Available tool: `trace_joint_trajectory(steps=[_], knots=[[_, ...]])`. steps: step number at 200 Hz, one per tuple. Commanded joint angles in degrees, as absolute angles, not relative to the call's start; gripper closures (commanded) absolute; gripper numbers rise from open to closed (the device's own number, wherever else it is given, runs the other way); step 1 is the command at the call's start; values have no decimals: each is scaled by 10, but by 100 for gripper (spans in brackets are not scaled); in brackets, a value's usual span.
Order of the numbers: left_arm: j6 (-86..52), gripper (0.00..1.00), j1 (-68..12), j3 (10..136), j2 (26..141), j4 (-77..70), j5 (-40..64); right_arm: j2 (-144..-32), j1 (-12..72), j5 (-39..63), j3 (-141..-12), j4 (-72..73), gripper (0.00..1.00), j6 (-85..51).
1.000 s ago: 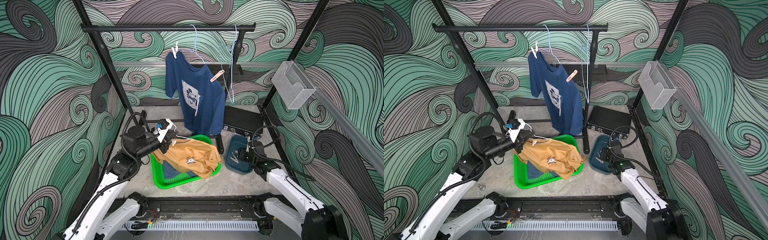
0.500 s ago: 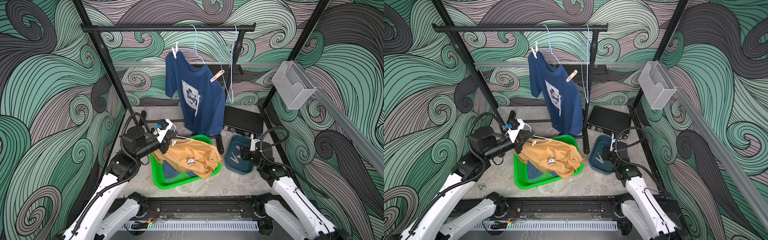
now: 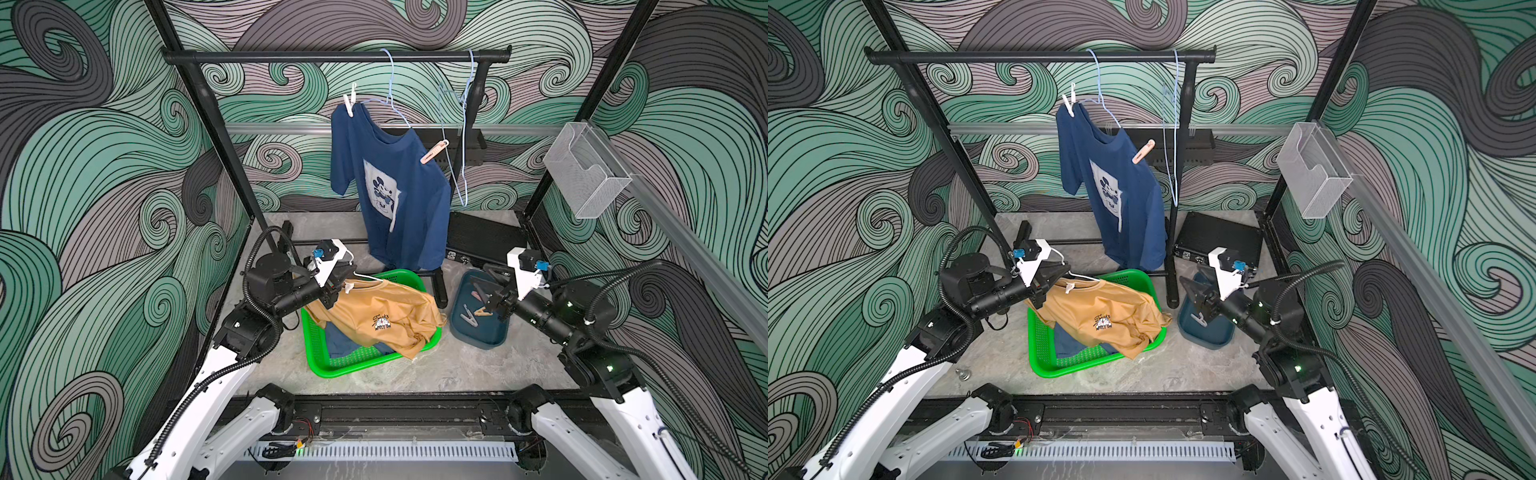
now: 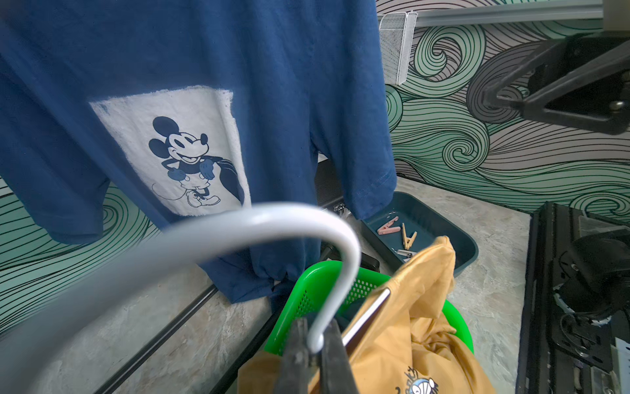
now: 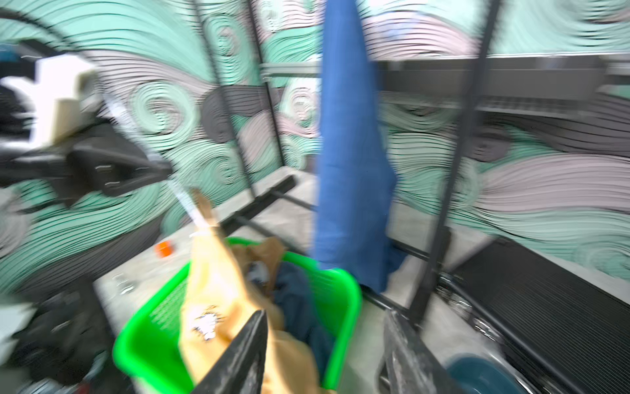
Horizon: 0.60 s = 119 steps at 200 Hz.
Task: Remove the clothespins securing t-shirts to the hanger
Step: Adjust the hanger.
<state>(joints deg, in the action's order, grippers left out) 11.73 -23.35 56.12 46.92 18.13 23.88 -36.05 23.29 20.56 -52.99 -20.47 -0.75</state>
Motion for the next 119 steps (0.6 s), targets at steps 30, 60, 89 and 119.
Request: trace_joint_trajectory(steps=[30, 60, 89, 119], knots=[[113, 100, -231, 563, 465, 158, 261, -482, 451, 173, -626, -209, 47, 25], [114, 100, -232, 561, 460, 159, 267, -588, 547, 123, -695, -160, 47, 38], [113, 100, -231, 562, 453, 165, 267, -667, 567, 124, -761, -132, 50, 19], [114, 100, -231, 560, 448, 168, 268, -723, 570, 125, -808, -118, 51, 14]])
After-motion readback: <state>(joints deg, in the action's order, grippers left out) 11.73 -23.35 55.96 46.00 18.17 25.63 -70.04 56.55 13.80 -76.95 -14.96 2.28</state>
